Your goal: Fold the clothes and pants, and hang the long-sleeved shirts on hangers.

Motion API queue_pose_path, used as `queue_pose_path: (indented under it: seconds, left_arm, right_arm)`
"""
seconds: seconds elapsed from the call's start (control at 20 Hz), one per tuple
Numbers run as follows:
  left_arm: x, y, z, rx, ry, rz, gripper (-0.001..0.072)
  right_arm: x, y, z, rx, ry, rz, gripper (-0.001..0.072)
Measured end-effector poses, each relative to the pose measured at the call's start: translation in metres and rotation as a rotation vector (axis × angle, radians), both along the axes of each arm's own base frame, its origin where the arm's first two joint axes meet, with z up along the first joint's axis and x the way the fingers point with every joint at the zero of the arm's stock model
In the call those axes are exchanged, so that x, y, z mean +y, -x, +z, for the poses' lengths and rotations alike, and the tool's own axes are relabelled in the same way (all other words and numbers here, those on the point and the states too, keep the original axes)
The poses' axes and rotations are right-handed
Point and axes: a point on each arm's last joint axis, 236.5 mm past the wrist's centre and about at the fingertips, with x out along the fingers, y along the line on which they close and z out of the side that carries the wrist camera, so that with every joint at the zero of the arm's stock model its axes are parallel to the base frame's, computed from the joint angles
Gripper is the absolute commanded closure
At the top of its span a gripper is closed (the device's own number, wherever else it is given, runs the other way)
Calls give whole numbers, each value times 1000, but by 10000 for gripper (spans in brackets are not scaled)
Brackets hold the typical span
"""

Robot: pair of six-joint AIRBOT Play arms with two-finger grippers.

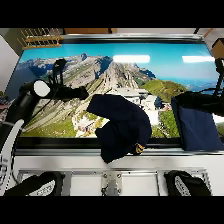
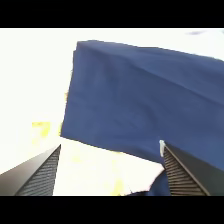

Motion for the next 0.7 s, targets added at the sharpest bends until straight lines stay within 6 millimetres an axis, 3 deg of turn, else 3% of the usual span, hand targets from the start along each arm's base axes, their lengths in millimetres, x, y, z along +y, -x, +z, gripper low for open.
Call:
queue_pose_path:
  seconds: [0.15,0.35,0.7]
  left_arm:
    - [22,-23,-56,135,149,88,29]
    - [14,-28,-107,241,265,70,29]
    - [-26,-23,-142,384,227,-108,31]
  right_arm:
    - [2,3,-3,17,-3,10,700]
    - [3,5,-4,30,-7,12,700]
    - [3,6,-7,45,-18,5,700]
